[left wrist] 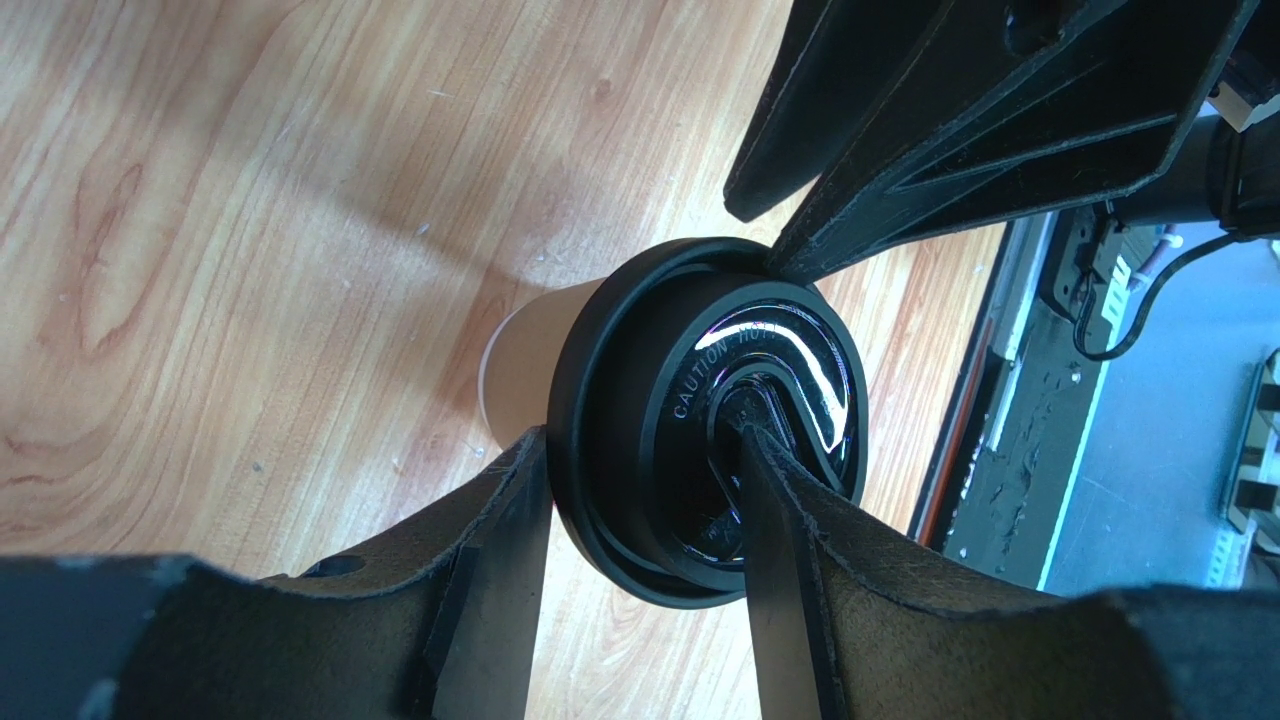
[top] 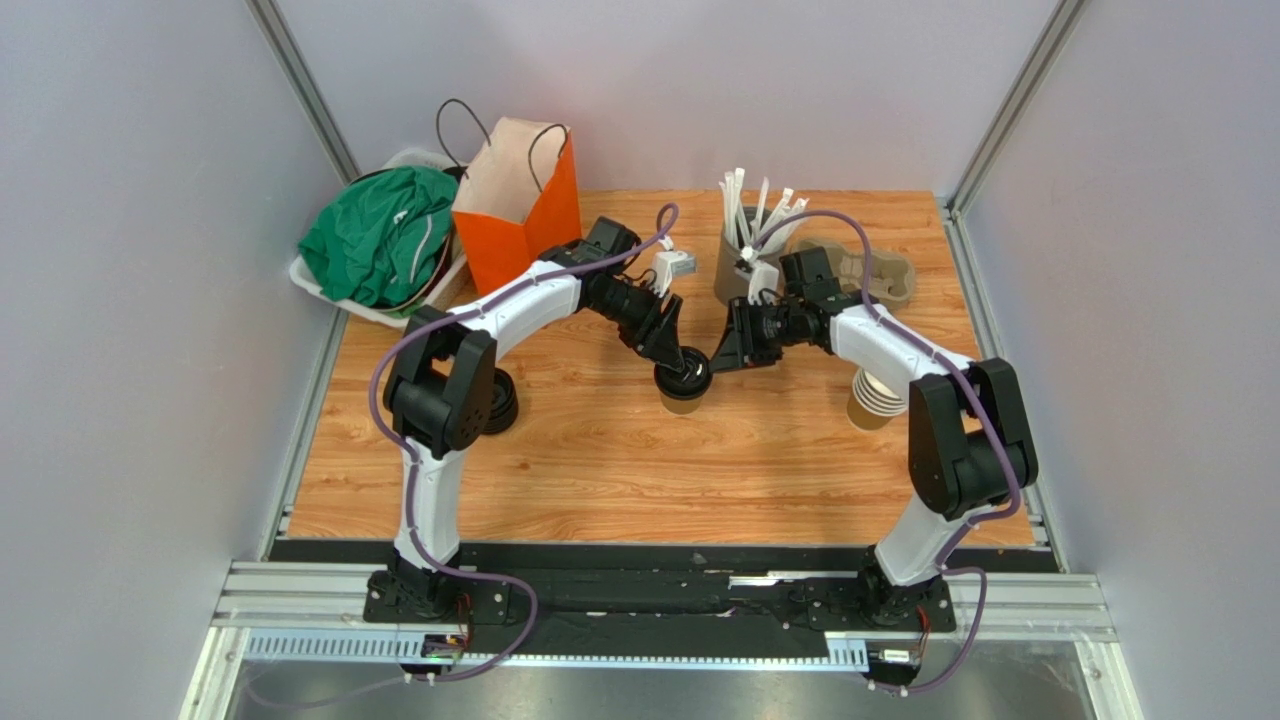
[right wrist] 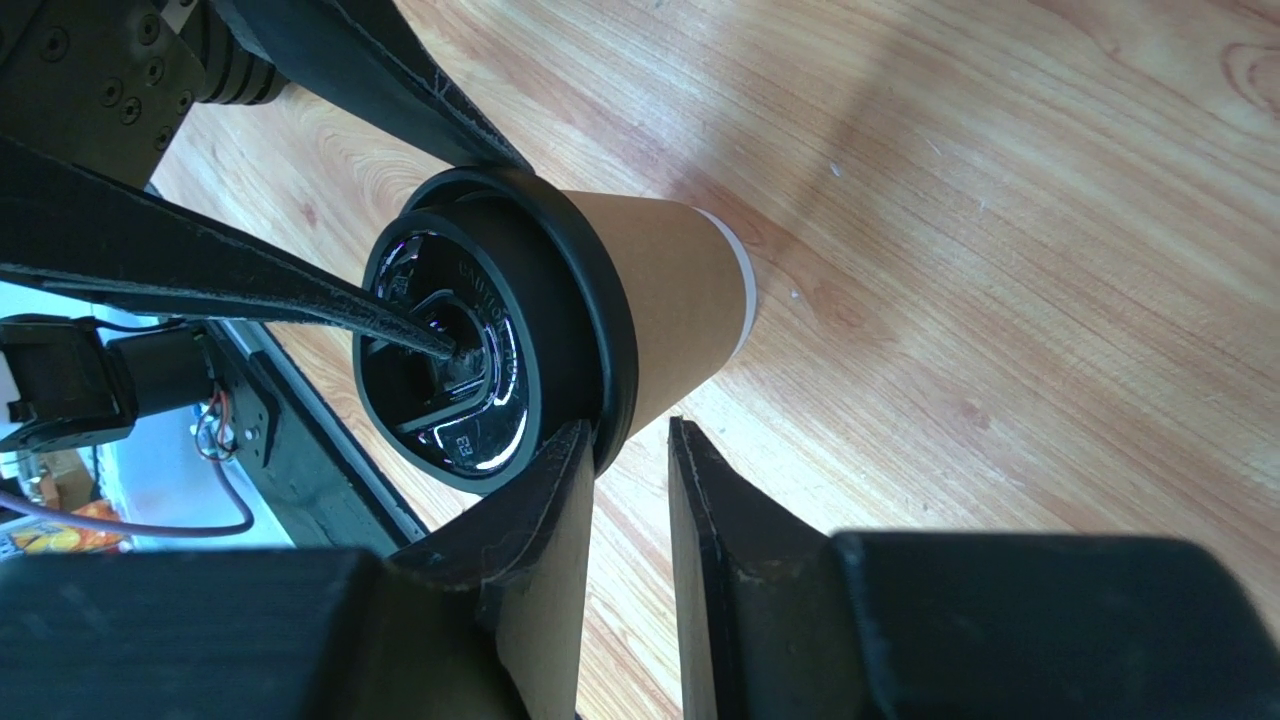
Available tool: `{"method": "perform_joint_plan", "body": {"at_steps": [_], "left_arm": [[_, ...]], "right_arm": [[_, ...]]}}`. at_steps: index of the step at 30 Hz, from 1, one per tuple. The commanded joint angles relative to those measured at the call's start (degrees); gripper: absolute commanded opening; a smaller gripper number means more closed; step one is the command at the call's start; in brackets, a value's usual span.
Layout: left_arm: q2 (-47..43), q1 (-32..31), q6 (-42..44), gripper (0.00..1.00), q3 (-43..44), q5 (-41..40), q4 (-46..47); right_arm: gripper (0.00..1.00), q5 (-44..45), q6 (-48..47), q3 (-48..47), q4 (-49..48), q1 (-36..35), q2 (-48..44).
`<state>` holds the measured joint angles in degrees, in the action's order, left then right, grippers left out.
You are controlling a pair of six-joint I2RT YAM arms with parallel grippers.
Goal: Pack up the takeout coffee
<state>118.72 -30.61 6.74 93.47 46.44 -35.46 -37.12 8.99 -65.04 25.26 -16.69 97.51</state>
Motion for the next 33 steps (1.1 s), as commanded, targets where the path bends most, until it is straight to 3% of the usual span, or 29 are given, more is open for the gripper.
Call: {"method": "perform_joint_plan", "body": {"at_steps": [1,8,14,33], "left_arm": [[3.8,-2.17,6.35,0.53,-3.82,-8.73,-5.49],[3.63,-2.17,6.44,0.53,-4.09,-8.82,-5.32],[3.28,-2.17,6.0,0.53,-3.91,-8.56,-5.23],[3.63,-2.17,4.51,0.53,-3.56,-10.57,-4.44]], "right_arm": [[0.28,12.25,-4.25,-0.53,-0.82,-0.36,1.02],[0.3,10.14,-5.83,-5.18,0.85,-0.28,-3.03],[0.31,7.16,-3.99,-10.02,0.94,-0.36,0.3],[0.31,6.19,-5.92,-5.72,1.37,-3.35,1.98]]}}
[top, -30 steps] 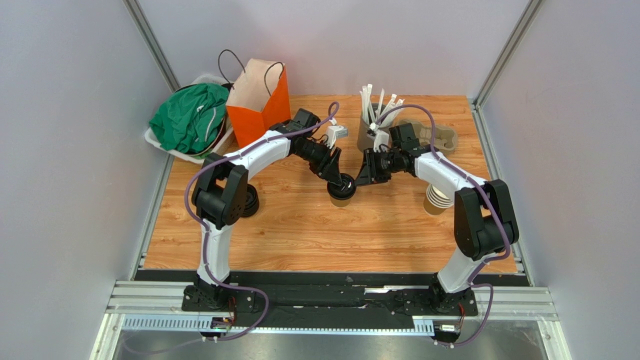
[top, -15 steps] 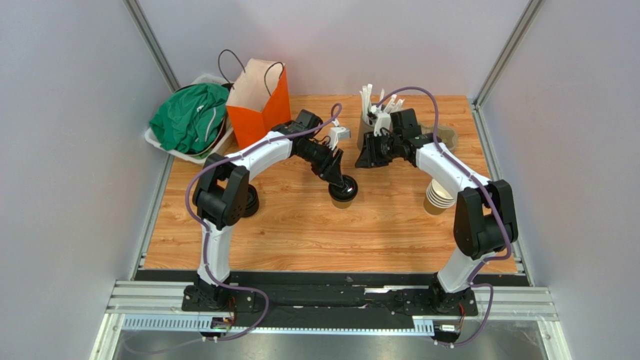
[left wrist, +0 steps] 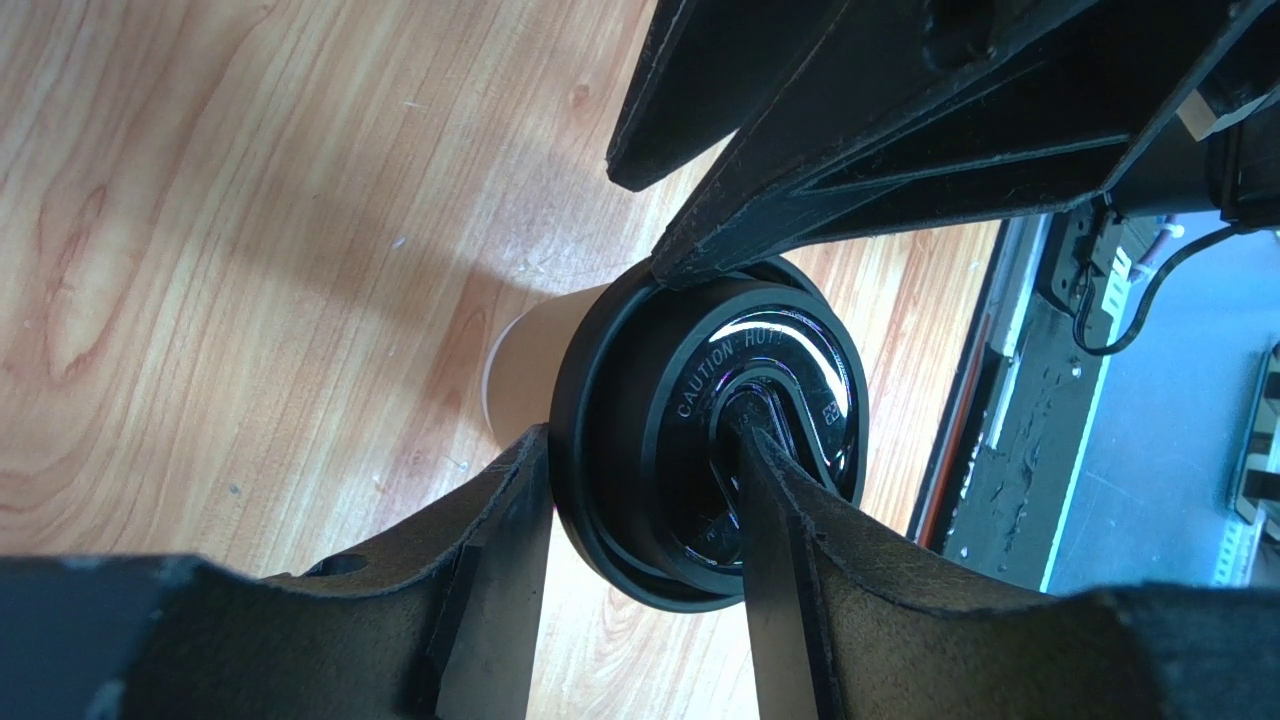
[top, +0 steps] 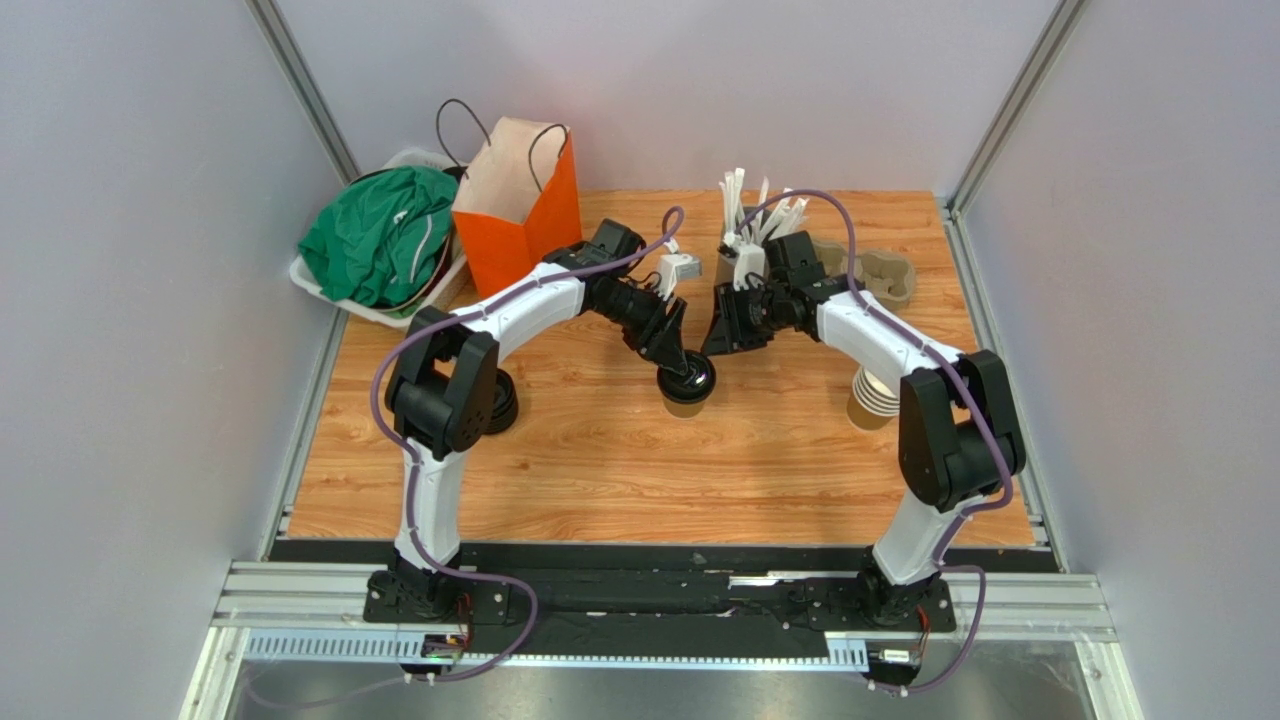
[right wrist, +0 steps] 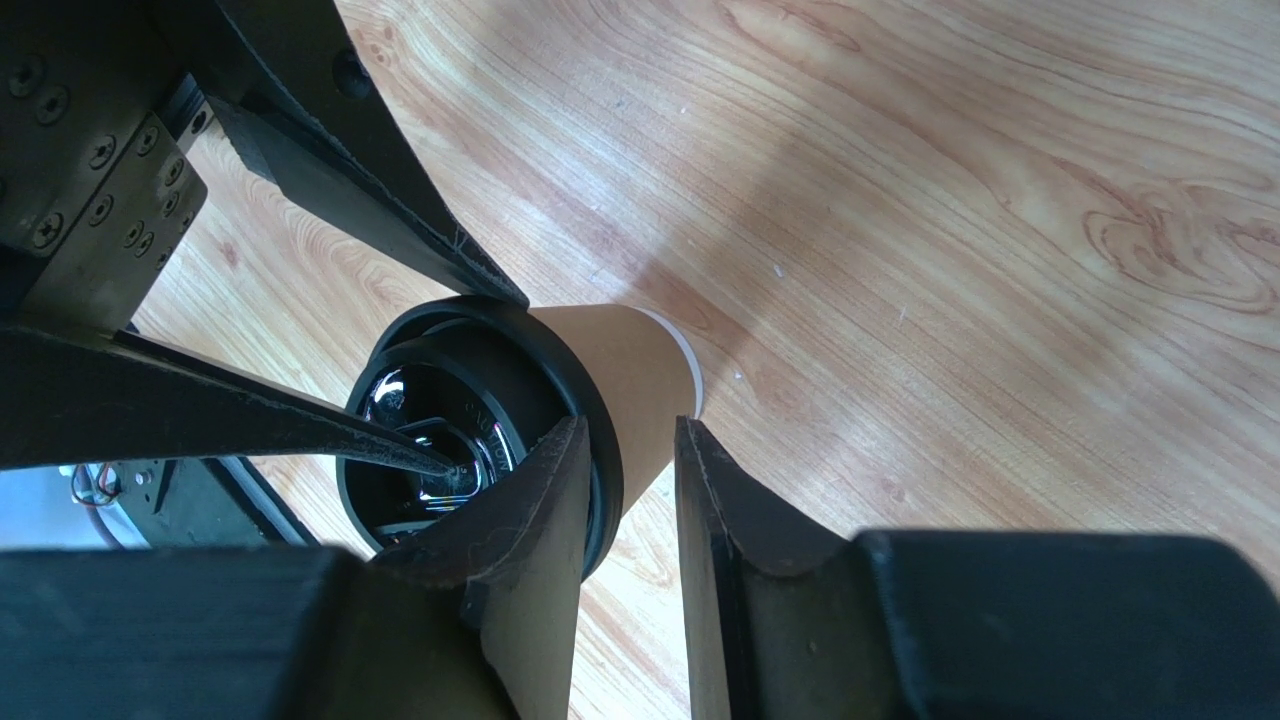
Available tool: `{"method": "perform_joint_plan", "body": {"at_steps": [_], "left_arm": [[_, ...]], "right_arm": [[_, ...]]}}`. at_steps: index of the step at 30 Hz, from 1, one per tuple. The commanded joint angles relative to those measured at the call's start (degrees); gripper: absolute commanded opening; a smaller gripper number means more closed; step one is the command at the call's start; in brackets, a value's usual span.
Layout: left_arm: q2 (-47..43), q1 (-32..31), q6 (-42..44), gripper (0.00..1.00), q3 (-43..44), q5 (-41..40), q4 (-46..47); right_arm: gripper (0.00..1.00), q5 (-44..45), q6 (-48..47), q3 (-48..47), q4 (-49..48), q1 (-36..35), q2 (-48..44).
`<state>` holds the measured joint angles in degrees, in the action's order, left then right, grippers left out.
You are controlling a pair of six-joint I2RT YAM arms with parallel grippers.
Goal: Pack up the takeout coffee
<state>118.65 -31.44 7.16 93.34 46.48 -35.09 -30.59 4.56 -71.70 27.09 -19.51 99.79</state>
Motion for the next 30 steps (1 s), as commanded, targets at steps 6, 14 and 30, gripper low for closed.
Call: {"method": "perform_joint_plan", "body": {"at_steps": [6,14,30], "left_arm": [[3.96,-1.34,4.09,0.54,-3.34,-11.15,-4.72],[4.66,-1.34,3.92,0.54,-3.25,-11.5,-4.64],[4.31,-1.34,4.27,0.54,-3.17,-12.64,-5.07]], "right_arm": [[0.31,0.79,-2.1,0.69,-0.02,-1.41,0.14],[0.31,1.75,-3.06,0.69,0.15,-2.72,-1.0],[0.33,11.25,-7.54,-3.26,3.4,-5.63,-2.13]]}}
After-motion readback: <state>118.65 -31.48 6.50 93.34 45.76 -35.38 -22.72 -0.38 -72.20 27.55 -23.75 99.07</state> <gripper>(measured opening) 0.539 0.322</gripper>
